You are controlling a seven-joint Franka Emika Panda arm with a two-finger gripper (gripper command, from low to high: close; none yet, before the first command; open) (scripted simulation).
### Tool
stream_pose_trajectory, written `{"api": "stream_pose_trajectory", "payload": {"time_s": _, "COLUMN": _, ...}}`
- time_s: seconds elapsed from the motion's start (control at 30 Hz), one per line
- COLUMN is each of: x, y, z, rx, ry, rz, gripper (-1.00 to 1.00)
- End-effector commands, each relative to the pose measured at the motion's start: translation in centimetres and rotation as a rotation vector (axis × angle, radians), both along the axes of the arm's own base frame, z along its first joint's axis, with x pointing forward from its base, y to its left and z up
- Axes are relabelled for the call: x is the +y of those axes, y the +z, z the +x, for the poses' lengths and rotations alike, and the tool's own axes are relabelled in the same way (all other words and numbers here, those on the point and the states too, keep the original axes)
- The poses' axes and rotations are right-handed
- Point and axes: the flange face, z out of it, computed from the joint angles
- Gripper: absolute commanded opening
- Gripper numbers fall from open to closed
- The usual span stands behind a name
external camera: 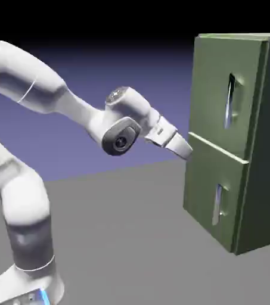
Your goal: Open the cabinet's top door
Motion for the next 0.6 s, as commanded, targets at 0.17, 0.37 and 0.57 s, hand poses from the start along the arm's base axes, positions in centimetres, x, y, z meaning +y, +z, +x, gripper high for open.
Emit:
{"api": "stream_pose_trajectory", "payload": {"time_s": 0.17, "x": 2.0, "y": 3.6, "z": -0.2, "rx": -0.065, "ry": 0.056, "rz": -0.018, "gripper": 0.00}}
{"api": "stream_pose_trajectory", "payload": {"time_s": 0.37, "x": 3.2, "y": 6.7, "z": -0.7, "rx": -0.134, "ry": 0.094, "rz": -0.035, "gripper": 0.00}}
{"api": "stream_pose_trajectory", "payload": {"time_s": 0.57, "x": 3.6, "y": 9.2, "z": -1.3, "rx": -0.209, "ry": 0.114, "rz": -0.047, "gripper": 0.00}}
